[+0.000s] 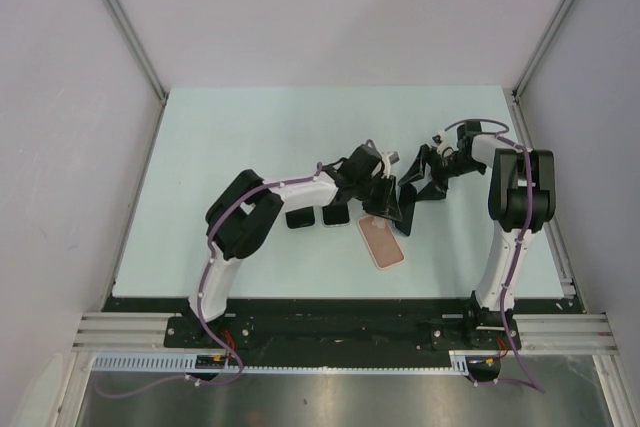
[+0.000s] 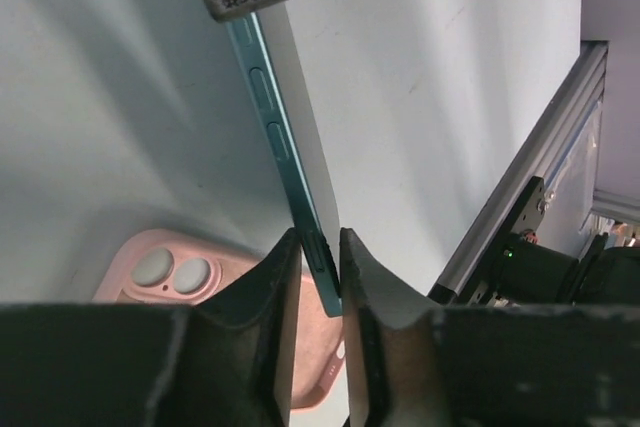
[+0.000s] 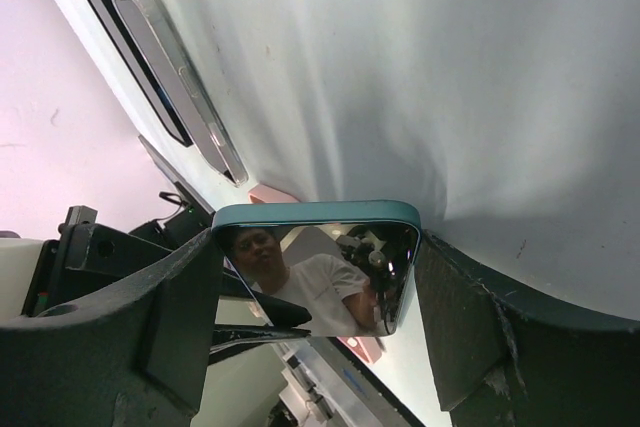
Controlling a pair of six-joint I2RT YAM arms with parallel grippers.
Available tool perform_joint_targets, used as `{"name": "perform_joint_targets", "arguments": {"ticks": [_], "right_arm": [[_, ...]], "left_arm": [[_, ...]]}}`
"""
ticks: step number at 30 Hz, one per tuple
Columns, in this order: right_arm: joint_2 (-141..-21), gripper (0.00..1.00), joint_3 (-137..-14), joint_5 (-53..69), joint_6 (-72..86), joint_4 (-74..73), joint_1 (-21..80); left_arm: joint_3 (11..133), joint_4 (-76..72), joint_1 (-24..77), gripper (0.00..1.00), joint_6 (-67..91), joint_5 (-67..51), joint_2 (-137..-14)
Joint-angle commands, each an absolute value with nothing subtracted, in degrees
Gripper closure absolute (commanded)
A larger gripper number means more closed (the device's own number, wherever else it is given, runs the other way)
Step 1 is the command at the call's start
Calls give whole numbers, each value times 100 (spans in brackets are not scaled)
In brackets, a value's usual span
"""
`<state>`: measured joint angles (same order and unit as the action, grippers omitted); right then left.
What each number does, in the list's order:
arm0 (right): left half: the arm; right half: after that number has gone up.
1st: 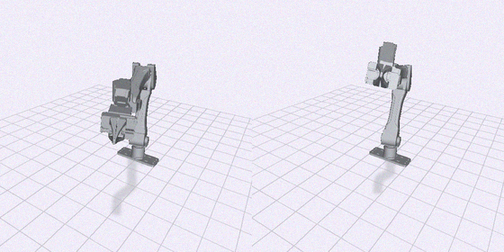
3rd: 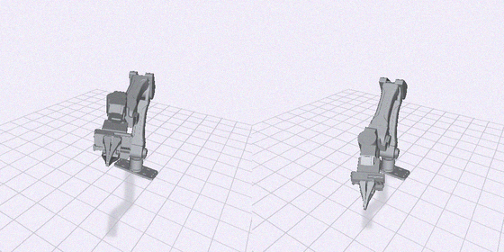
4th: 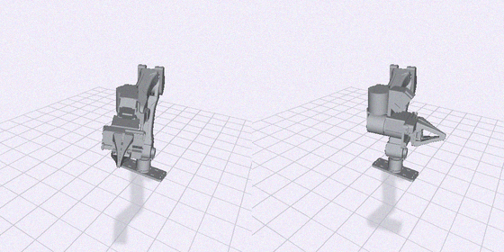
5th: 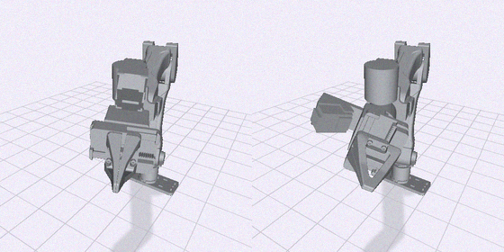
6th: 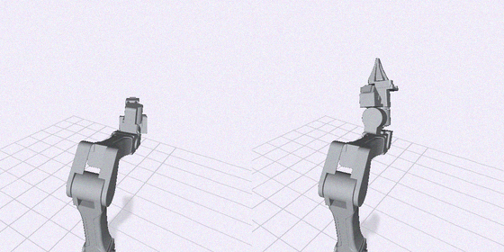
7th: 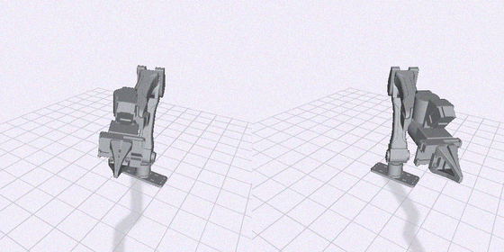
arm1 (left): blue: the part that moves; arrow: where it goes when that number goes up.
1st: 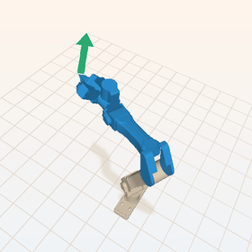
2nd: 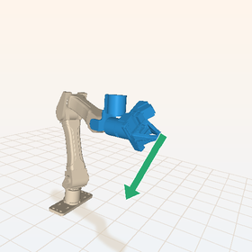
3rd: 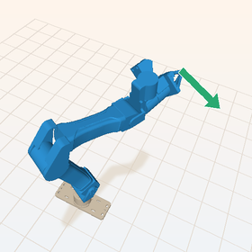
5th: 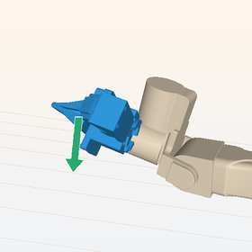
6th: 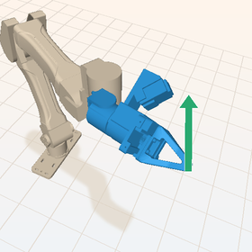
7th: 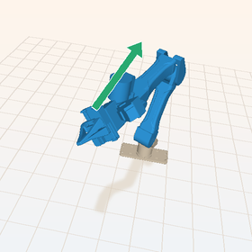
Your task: Put the phone into the phone case
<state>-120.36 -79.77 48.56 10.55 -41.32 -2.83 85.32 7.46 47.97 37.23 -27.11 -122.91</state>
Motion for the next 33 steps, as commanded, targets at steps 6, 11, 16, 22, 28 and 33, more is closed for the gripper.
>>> {"name": "perform_joint_targets", "arguments": {"ticks": [6,11,16,22,28,33], "right_arm": [[-11646,76,-7664,4500,1221,-3789,-246],[-11207,50,-7567,4395,1371,-3665,-211],[-10680,0,-7559,4079,1582,-3700,-167],[-9976,0,-7497,3605,1854,-3648,-18],[-8968,0,-7103,3671,2206,-2912,176],[-8569,0,-5035,6183,4952,1229,-149]], "left_arm": [[8552,290,4843,95,3999,-3155,-12156],[8385,176,4825,100,4174,-3296,-11901],[8157,97,4781,100,4254,-3296,-11479],[7657,-167,4588,100,4350,-3243,-11013],[6954,-632,4263,100,4649,-3436,-10302],[6426,-922,4096,100,4763,-3366,-9591]]}}
